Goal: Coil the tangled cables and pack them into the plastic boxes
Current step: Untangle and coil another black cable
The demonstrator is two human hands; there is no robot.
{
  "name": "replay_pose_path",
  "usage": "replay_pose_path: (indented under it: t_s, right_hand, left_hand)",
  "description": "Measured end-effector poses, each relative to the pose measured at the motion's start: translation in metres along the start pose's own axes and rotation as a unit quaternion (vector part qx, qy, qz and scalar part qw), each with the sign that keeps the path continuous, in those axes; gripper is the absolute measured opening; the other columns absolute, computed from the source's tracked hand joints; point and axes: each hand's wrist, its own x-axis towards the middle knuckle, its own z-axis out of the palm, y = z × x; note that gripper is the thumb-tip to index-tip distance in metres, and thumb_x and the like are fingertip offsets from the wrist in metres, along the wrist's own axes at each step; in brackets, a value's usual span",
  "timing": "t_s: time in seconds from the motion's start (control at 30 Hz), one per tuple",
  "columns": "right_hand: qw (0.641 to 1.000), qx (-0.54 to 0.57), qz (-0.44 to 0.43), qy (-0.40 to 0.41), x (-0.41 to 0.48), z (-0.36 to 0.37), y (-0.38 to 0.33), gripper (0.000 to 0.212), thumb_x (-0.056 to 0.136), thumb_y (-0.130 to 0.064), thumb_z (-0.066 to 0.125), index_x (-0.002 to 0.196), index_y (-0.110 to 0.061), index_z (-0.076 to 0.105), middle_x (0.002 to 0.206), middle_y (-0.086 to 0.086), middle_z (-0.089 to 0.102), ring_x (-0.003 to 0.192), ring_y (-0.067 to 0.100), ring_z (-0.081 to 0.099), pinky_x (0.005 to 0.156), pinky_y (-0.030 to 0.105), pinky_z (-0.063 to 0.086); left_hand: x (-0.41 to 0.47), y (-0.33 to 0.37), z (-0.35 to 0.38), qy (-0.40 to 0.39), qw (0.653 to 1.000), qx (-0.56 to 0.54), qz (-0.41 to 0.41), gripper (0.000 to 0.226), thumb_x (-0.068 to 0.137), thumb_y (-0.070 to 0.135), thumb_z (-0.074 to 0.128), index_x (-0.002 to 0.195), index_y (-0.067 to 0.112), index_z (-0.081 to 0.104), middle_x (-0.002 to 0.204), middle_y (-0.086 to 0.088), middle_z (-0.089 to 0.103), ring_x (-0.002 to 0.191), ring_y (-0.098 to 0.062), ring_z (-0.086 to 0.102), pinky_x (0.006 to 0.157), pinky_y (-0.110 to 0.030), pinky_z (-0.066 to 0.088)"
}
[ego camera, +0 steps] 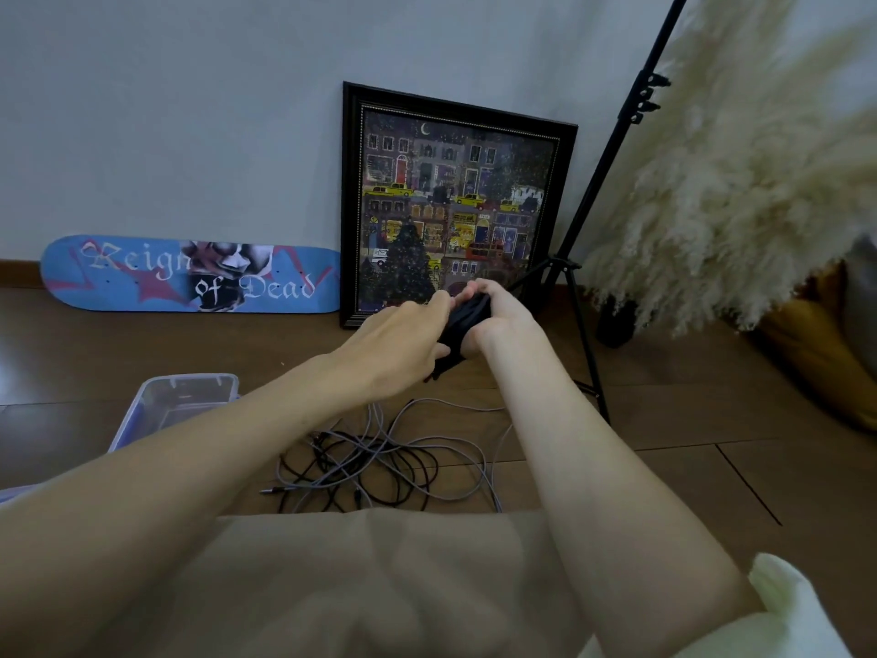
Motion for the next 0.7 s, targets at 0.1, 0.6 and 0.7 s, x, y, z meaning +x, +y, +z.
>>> replay_pose_path:
  t_s: [0.1,0.6,0.7]
  right_hand:
    - [0.998,-0.044,0.042,0.035,0.007,0.001,0.005,0.032,0.091,-0.014,0.056,0.060,-0.008,0.053,0.055,0.002,0.050,0.054,0.018,0.043,0.063,0.030,0.047]
    - [0.991,0.131,-0.036,-0.001,-0.004,0.011,0.008,0.036,0.095,-0.020,0.054,0.061,-0.009,0.049,0.039,0.001,0.044,0.049,0.015,0.040,0.050,0.027,0.042]
    - [0.988,0.146,-0.047,-0.004,-0.006,0.013,0.011,0.038,0.096,-0.020,0.054,0.060,-0.009,0.047,0.037,0.001,0.043,0.049,0.015,0.040,0.050,0.027,0.042]
  left_hand:
    - [0.008,-0.010,-0.008,-0.065,0.994,-0.072,-0.048,0.026,0.085,0.026,0.066,0.083,0.019,0.041,0.077,0.001,0.051,0.072,-0.018,0.048,0.061,-0.036,0.040]
    - [0.004,-0.011,0.002,0.082,0.982,-0.169,-0.026,0.011,0.094,0.020,0.055,0.097,0.013,0.047,0.069,0.002,0.050,0.066,-0.021,0.050,0.063,-0.039,0.042]
    - [0.002,-0.012,0.005,0.083,0.982,-0.167,-0.037,0.013,0.097,0.025,0.048,0.098,0.014,0.041,0.074,0.002,0.050,0.070,-0.023,0.052,0.064,-0.042,0.042]
